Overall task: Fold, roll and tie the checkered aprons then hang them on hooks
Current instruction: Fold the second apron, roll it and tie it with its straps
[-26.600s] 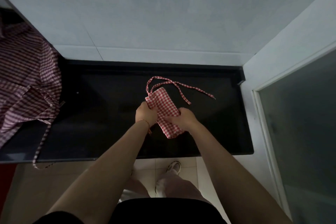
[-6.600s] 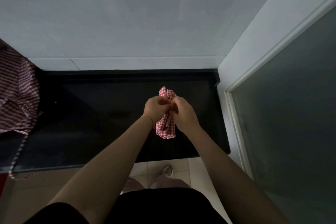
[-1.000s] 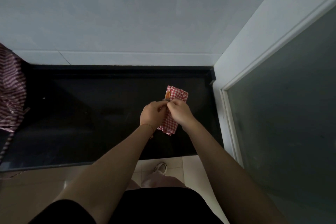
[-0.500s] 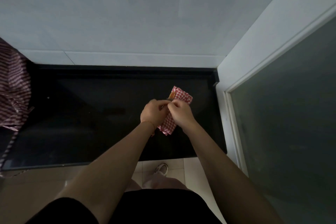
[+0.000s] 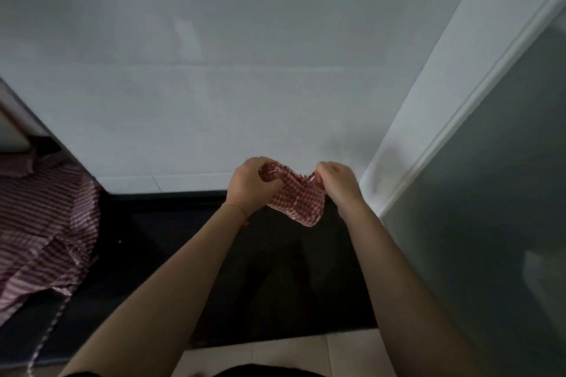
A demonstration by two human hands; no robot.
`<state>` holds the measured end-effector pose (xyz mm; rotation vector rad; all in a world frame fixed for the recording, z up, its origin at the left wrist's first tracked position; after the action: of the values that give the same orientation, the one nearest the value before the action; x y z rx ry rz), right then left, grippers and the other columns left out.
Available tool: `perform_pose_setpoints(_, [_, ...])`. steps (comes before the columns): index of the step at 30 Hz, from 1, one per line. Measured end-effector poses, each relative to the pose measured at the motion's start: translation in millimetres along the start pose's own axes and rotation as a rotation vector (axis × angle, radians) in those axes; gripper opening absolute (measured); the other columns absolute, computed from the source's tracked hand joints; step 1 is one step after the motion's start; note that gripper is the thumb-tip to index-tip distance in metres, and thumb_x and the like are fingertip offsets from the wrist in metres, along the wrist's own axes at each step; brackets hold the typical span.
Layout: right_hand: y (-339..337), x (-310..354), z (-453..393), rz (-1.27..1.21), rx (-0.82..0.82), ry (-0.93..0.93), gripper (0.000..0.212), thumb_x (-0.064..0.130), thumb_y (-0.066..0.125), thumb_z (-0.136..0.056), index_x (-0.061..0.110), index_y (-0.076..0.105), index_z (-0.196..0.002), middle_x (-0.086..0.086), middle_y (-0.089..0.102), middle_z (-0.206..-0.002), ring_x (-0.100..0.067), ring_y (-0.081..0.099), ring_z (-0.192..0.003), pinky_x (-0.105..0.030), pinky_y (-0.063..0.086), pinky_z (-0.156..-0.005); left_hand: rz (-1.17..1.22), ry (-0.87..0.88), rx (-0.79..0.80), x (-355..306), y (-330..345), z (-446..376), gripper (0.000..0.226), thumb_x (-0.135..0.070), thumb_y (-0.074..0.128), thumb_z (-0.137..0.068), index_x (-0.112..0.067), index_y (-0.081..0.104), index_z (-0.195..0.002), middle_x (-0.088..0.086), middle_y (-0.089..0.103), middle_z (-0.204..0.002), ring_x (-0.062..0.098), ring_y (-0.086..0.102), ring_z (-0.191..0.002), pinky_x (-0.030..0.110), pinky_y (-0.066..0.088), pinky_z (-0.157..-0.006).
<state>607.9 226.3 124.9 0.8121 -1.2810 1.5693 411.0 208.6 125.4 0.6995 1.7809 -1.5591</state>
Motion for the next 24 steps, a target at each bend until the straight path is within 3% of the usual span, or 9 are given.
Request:
perform_pose_setpoints(3, [-17.9, 56.0, -1.5, 0.104, -0.012, -0.126, 0.027, 0.021, 0.051, -0.088, -0.002, 0.063, -0.081, -0.016, 0.067, -0.079, -0.019, 0.059, -0.07, -0.034, 0.045, -0.068, 0.012, 0.14, -0.098, -52.2, -57.2, -15.7, 0.028, -0.024, 0.073, -0.081, -0.017, 0.071, -0.108, -0.003, 0.067, -0.101, 0.013, 0.059, -0.091, 0.024, 0.046, -0.079])
perform_pose_setpoints(7, [-33.8, 146.5, 17.3, 0.178, -0.061, -0.435, 0.013, 0.014, 0.06, -0.091, 0.016, 0.068, -0.102, 0.011, 0.063, -0.091, -0.003, 0.057, -0.082, -0.017, 0.042, -0.069, 0.007, 0.278, -0.188, -105.5, -125.5, -23.5, 0.025, -0.021, 0.071, -0.086, -0.015, 0.071, -0.109, -0.002, 0.067, -0.103, 0.013, 0.059, -0.093, 0.024, 0.045, -0.082])
perform_pose_setpoints(9, [-29.2, 184.5, 31.0, 0.151, 0.005, -0.532, 0.012, 0.019, 0.068, -0.09, 0.019, 0.073, -0.101, 0.013, 0.069, -0.095, 0.0, 0.062, -0.088, -0.013, 0.045, -0.074, -0.011, 0.347, -0.235, -127.9, -156.4, -23.9, 0.024, -0.02, 0.071, -0.086, -0.015, 0.072, -0.109, -0.002, 0.068, -0.104, 0.013, 0.059, -0.093, 0.022, 0.044, -0.082])
perform_pose_setpoints(12, [-22.1, 233.4, 46.5, 0.199, 0.026, -0.63, 0.007, 0.023, 0.074, -0.086, 0.02, 0.076, -0.092, 0.01, 0.072, -0.089, -0.005, 0.067, -0.088, -0.02, 0.049, -0.079, -0.058, 0.442, -0.279, -161.5, -198.0, -20.0, 0.023, -0.02, 0.07, -0.087, -0.015, 0.072, -0.109, -0.002, 0.068, -0.103, 0.013, 0.058, -0.093, 0.022, 0.043, -0.083])
perform_pose_setpoints(16, [-21.3, 283.8, 62.1, 0.282, 0.001, -0.733, 0.009, 0.024, 0.074, -0.086, 0.016, 0.077, -0.089, 0.012, 0.069, -0.08, -0.005, 0.066, -0.081, -0.019, 0.047, -0.072, -0.131, 0.55, -0.368, -196.4, -244.6, -13.9, 0.021, -0.02, 0.07, -0.088, -0.016, 0.073, -0.108, -0.001, 0.07, -0.104, 0.015, 0.059, -0.095, 0.026, 0.045, -0.085])
perform_pose_setpoints(21, [-11.6, 344.0, 82.1, 0.432, -0.028, -0.802, 0.01, 0.019, 0.068, -0.086, 0.011, 0.073, -0.091, 0.001, 0.07, -0.088, -0.015, 0.065, -0.086, -0.027, 0.049, -0.074, -0.203, 0.647, -0.426, -235.7, -287.1, -10.1, 0.021, -0.013, 0.068, -0.089, -0.008, 0.073, -0.109, 0.007, 0.07, -0.105, 0.019, 0.06, -0.097, 0.026, 0.045, -0.085])
perform_pose_setpoints(24, [-6.3, 377.2, 92.3, 0.373, -0.078, -0.857, 0.007, 0.014, 0.067, -0.084, 0.011, 0.069, -0.09, 0.001, 0.067, -0.089, -0.015, 0.061, -0.086, -0.025, 0.045, -0.071, -0.186, 0.685, -0.501, -248.7, -314.4, -6.3, 0.021, -0.012, 0.068, -0.089, -0.006, 0.072, -0.109, 0.009, 0.071, -0.105, 0.019, 0.062, -0.097, 0.03, 0.049, -0.089])
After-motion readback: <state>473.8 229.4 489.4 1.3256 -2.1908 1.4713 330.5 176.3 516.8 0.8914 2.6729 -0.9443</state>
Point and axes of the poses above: each hand's wrist, its own z-axis away from the middle knuckle, its own y-axis out of the palm, x = y × z, the point moved 8 cm from there along -z, towards the middle knuckle
